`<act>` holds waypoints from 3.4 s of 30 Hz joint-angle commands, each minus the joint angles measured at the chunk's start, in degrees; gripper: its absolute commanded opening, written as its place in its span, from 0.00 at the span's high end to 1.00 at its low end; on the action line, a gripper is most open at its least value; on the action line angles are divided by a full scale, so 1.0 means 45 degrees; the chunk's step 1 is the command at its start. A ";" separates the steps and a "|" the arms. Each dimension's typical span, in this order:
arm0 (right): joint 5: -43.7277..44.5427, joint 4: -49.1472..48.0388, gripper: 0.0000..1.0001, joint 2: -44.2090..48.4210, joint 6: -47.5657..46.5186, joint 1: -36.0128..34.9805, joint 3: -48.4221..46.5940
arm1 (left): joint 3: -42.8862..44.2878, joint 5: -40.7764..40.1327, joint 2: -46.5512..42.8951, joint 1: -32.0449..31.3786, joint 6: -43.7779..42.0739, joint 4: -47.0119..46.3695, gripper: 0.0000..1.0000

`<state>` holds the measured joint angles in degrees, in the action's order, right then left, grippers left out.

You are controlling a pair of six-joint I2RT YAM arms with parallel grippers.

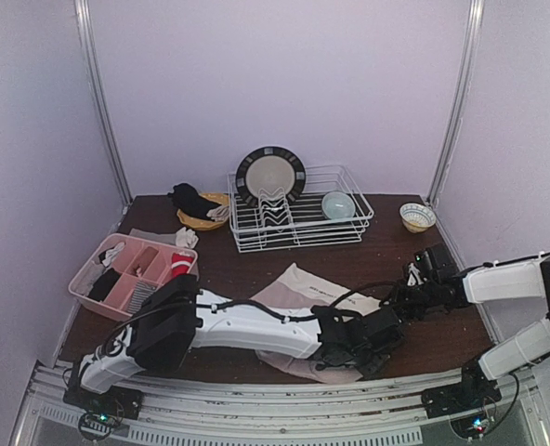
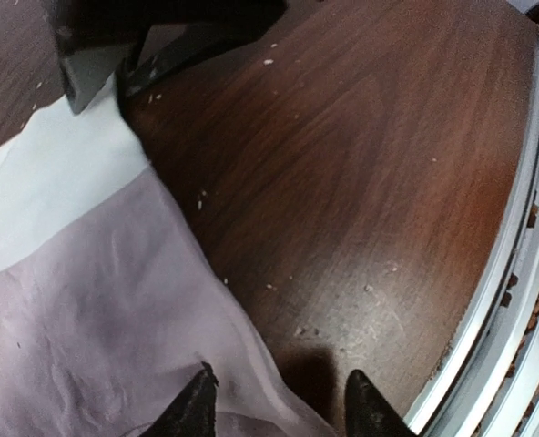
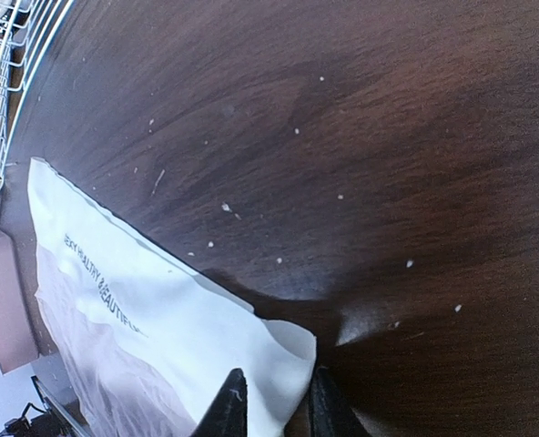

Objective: Roll the underwear
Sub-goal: Pick up the underwear from the center of the board, then fold the underwear at the center of the board.

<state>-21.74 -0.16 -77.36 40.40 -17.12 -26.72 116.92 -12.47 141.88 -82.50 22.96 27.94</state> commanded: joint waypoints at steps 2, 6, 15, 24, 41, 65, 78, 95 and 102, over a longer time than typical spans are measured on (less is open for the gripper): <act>-0.0013 0.0199 0.80 -0.0378 -0.0110 0.0056 0.0313 | 0.0552 0.0378 0.0340 0.0066 -0.0357 -0.0481 0.63; 0.0089 0.0181 0.97 -0.0361 -0.0096 0.0061 0.0319 | 0.0541 0.0397 0.0250 0.0071 -0.0528 -0.0578 0.84; 0.1341 0.3101 1.00 0.2632 -0.0566 0.0056 -0.0070 | -0.0802 0.1428 -0.1043 0.0071 -0.0530 -0.1567 1.00; 0.0934 0.4795 1.00 0.4978 0.0147 -0.0047 -0.0476 | -0.3153 0.1652 -0.3040 0.0091 -0.0055 -0.2458 1.00; 0.1157 0.3908 1.00 0.4351 0.0625 -0.0081 0.0075 | 0.0010 0.1203 -0.0753 -0.0199 -0.0947 -0.1349 0.02; 0.1213 0.3651 1.00 0.3953 0.0406 -0.0061 0.0333 | 0.3294 0.0598 0.2242 -0.0200 -0.1743 0.0277 0.38; 0.1102 0.4557 1.00 0.4614 0.0244 -0.0061 0.0143 | 0.0803 -0.0175 0.0353 -0.0221 -0.1960 -0.1298 1.00; 0.1043 0.5715 1.00 0.6005 0.1430 -0.0133 -0.1222 | -0.5579 0.3537 -0.5508 0.0765 -0.0927 -0.2621 1.00; 0.1222 0.4839 1.00 0.4773 0.1943 -0.0478 -0.1942 | -0.6569 0.4585 -0.6326 0.1500 -0.0790 -0.2829 1.00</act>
<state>-19.46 24.75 -53.47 47.03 -18.63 -33.26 89.93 2.44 117.10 -76.60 18.15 16.12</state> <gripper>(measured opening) 0.004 0.001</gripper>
